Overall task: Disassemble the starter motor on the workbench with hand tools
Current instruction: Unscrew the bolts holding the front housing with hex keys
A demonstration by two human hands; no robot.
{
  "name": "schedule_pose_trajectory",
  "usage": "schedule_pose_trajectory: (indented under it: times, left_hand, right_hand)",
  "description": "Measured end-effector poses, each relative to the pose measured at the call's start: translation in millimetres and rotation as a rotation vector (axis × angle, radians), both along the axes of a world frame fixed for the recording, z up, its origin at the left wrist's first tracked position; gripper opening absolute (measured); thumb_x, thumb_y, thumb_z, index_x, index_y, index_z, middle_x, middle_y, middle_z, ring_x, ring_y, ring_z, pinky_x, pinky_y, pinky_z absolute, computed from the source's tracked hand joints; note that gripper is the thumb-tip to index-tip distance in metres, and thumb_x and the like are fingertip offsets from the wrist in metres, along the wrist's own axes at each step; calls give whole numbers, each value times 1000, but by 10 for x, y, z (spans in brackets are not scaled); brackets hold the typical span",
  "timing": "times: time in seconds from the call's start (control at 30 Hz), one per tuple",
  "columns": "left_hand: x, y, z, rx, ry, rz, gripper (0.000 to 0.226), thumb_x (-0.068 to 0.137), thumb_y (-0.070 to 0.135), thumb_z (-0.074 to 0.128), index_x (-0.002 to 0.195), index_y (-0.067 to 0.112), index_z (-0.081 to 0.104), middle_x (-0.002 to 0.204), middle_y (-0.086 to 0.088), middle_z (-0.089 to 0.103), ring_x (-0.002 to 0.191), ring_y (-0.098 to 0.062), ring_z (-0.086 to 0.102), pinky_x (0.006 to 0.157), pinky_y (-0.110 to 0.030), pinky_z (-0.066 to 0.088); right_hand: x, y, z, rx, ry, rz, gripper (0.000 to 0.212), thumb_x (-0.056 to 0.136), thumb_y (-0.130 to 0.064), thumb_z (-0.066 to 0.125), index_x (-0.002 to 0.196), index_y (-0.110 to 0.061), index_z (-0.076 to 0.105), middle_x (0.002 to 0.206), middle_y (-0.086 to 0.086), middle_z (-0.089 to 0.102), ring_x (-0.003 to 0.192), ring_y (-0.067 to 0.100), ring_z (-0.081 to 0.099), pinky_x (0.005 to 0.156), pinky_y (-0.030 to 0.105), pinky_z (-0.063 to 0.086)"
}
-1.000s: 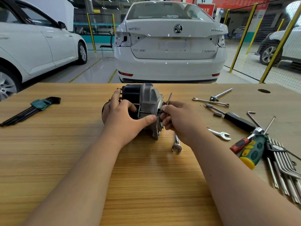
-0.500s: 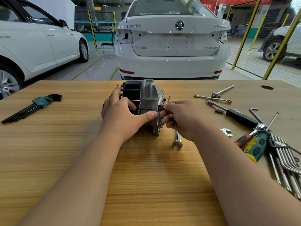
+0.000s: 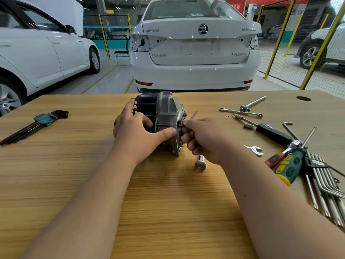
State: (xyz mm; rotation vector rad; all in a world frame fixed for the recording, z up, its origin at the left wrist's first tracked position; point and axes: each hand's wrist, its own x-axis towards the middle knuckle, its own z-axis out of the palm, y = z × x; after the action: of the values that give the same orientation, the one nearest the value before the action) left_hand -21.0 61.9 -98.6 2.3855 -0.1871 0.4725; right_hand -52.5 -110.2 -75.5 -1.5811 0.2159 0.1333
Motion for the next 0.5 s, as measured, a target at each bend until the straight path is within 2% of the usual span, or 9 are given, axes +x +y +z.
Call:
schedule_pose_trajectory:
  times: [0.4, 0.5]
  left_hand:
    - [0, -6, -9, -18, -20, -6, 59, 48, 79, 62, 77, 29, 50, 160, 12, 14, 140, -18, 17, 110, -45, 27]
    - [-1, -8, -12, -23, -18, -4, 60, 47, 80, 61, 77, 29, 50, 160, 12, 15, 139, -18, 18, 108, -44, 28]
  right_hand:
    - [30, 11, 129, -47, 150, 20, 31, 99, -33, 49, 74, -17, 57, 44, -6, 50, 33, 7, 39, 33, 16, 31]
    - [34, 24, 130, -112, 156, 40, 35, 100, -34, 46, 71, -17, 56, 43, -5, 50, 31, 8, 39, 34, 14, 31]
